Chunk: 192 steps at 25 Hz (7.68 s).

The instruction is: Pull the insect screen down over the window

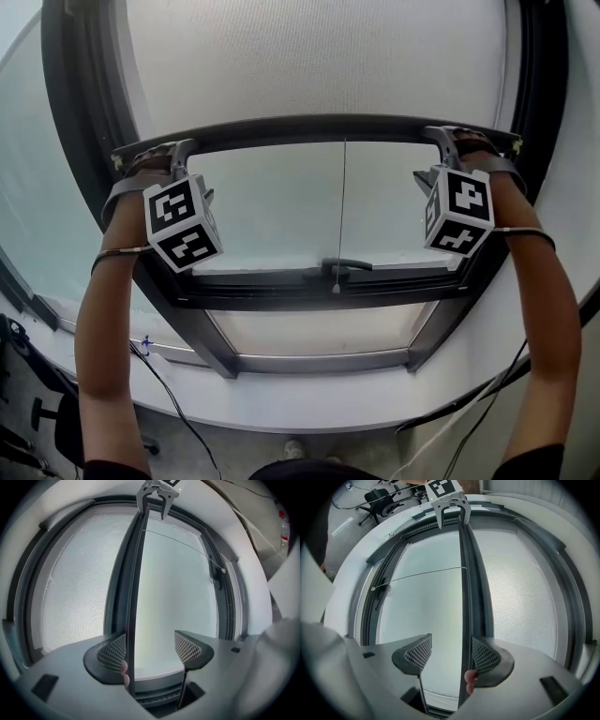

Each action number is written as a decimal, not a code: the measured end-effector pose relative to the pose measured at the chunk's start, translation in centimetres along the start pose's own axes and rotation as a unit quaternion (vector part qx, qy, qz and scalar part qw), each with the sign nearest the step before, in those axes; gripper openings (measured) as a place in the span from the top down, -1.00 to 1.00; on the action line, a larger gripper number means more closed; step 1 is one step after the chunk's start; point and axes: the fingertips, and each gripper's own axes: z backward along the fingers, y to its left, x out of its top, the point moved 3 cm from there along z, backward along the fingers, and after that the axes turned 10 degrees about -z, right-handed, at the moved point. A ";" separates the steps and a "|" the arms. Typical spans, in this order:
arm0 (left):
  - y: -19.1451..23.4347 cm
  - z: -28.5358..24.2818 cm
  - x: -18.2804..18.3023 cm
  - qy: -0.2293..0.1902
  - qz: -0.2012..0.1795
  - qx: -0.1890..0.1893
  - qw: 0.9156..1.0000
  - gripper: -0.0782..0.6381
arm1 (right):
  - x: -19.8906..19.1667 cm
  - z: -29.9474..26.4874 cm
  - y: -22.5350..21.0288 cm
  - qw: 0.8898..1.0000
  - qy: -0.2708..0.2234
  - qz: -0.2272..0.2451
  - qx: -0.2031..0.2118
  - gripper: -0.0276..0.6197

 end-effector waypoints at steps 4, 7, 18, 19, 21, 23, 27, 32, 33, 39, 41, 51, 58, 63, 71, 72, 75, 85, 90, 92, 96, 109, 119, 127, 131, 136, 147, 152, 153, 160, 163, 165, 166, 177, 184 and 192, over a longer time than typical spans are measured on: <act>-1.7 -0.5 0.2 0.000 -0.002 -0.006 1.000 -0.14 | -0.2 -0.6 1.7 1.000 0.001 0.002 0.012 0.06; -2.2 -0.4 0.3 0.000 0.002 -0.003 1.000 -0.14 | -0.3 -0.3 2.3 1.000 0.000 -0.001 0.015 0.06; -8.5 -2.3 1.4 -0.010 -0.001 -0.054 0.999 -0.13 | -1.3 -1.9 8.6 0.998 0.002 0.005 0.069 0.06; -8.7 -2.3 1.4 -0.007 0.000 -0.052 0.999 -0.13 | -1.4 -1.9 8.8 0.998 0.001 0.004 0.067 0.06; -8.9 -2.3 1.4 -0.002 0.000 -0.047 0.999 -0.13 | -1.4 -1.9 9.0 0.998 0.001 0.003 0.065 0.06; -9.2 -2.3 1.5 -0.001 0.002 -0.044 0.999 -0.13 | -1.4 -1.9 9.3 0.998 0.000 0.000 0.064 0.06; -10.3 -2.8 1.6 0.005 -0.009 -0.043 0.999 -0.13 | -1.6 -2.2 10.4 0.998 0.001 -0.002 0.060 0.06; -13.1 -3.1 2.1 -0.005 -0.015 -0.086 0.996 -0.13 | -1.8 -2.4 13.2 0.995 0.009 0.006 0.097 0.06; -14.0 -3.3 2.2 -0.006 -0.015 -0.094 0.995 -0.13 | -2.0 -2.5 14.1 0.994 0.011 0.008 0.105 0.06; -17.5 -4.1 2.8 -0.002 -0.012 -0.104 0.995 -0.13 | -2.7 -3.1 17.6 0.993 0.016 0.000 0.115 0.06; -19.0 -4.4 3.1 -0.007 -0.012 -0.122 0.992 -0.13 | -2.9 -3.3 19.1 0.991 0.020 -0.001 0.131 0.06; -28.3 -5.7 4.6 -0.017 -0.027 -0.201 0.979 -0.13 | -3.8 -4.1 28.6 0.978 0.033 0.001 0.205 0.06; -31.3 -6.6 4.7 -0.001 -0.043 -0.218 0.975 -0.13 | -4.2 -4.7 31.4 0.975 0.040 -0.004 0.217 0.06; -33.3 -7.1 5.0 -0.002 -0.045 -0.228 0.973 -0.13 | -4.5 -4.9 33.3 0.973 0.033 -0.008 0.226 0.06; -32.8 -7.7 5.0 -0.004 -0.038 -0.228 0.973 -0.13 | -1.0 -1.6 30.0 0.926 -0.074 -0.331 0.168 0.06; -32.8 -7.7 5.0 -0.004 -0.036 -0.228 0.973 -0.13 | -0.3 -1.3 29.9 0.910 -0.087 -0.372 0.164 0.06; -32.8 -7.7 5.0 -0.008 -0.030 -0.227 0.973 -0.13 | 1.8 -1.4 31.1 0.868 -0.100 -0.457 0.165 0.07; -32.6 -7.7 5.1 -0.015 -0.037 -0.247 0.968 -0.09 | 5.1 -4.7 33.0 0.765 -0.061 -0.618 0.171 0.45; -32.6 -7.6 5.2 -0.016 -0.036 -0.248 0.968 -0.09 | 5.5 -6.5 33.6 0.742 -0.043 -0.644 0.180 0.50; -32.6 -7.6 5.2 -0.019 -0.030 -0.246 0.969 -0.09 | 5.7 -6.9 33.6 0.738 -0.040 -0.649 0.181 0.50; -32.6 -7.6 5.2 -0.018 -0.028 -0.242 0.970 -0.09 | 5.7 -7.8 34.1 0.735 -0.026 -0.652 0.183 0.58; -32.5 -7.6 5.2 -0.016 -0.030 -0.240 0.970 -0.09 | 5.7 -6.3 33.4 0.739 -0.039 -0.652 0.162 0.75; -32.5 -7.7 5.2 -0.016 -0.025 -0.237 0.971 -0.09 | 5.1 -1.7 37.4 0.731 -0.022 -0.657 0.182 0.75; -32.6 -7.7 5.1 -0.015 -0.025 -0.234 0.972 -0.09 | 4.0 0.0 47.4 0.726 0.058 -0.639 0.245 0.75; -32.5 -7.8 5.2 -0.016 -0.022 -0.236 0.971 -0.09 | 3.8 0.2 51.2 0.730 0.096 -0.620 0.272 0.75; -32.5 -7.7 5.2 -0.021 -0.013 -0.233 0.972 -0.09 | 3.5 -0.2 55.4 0.722 0.130 -0.610 0.299 0.75; -32.5 -7.8 5.3 -0.015 -0.013 -0.231 0.973 -0.08 | 4.2 -0.3 58.6 0.792 0.118 -0.498 0.334 0.72; -32.5 -7.8 5.2 -0.016 -0.014 -0.235 0.972 -0.08 | 1.5 -1.4 56.9 0.847 0.106 -0.430 0.295 0.50; -32.5 -7.8 5.2 -0.017 -0.014 -0.234 0.972 -0.08 | 0.9 -1.6 55.7 0.859 0.098 -0.418 0.279 0.46; -32.5 -7.9 5.2 -0.016 -0.011 -0.232 0.972 -0.08 | -2.9 -3.3 43.4 0.967 0.040 -0.234 0.091 0.41; -32.5 -7.9 5.2 -0.015 -0.010 -0.233 0.972 -0.08 | -4.0 -3.6 38.4 0.981 0.031 -0.187 0.042 0.39; -32.6 -7.9 5.2 -0.012 -0.009 -0.232 0.973 -0.08 | -4.5 -3.9 35.8 0.985 0.030 -0.169 0.025 0.32; -32.6 -7.9 5.2 -0.011 -0.010 -0.232 0.973 -0.08 | -4.7 -4.0 34.8 0.986 0.029 -0.162 0.021 0.28; -32.6 -7.8 5.1 -0.002 -0.007 -0.236 0.972 -0.08 | -5.1 -5.7 33.0 0.985 0.055 -0.129 0.104 0.17; -33.2 -8.0 5.2 -0.009 -0.021 -0.232 0.972 -0.08 | -5.0 -5.8 33.8 0.977 0.097 -0.076 0.172 0.17; -34.3 -7.7 5.3 -0.016 -0.020 -0.245 0.969 -0.08 | -5.1 -5.3 34.6 0.969 0.113 -0.052 0.214 0.17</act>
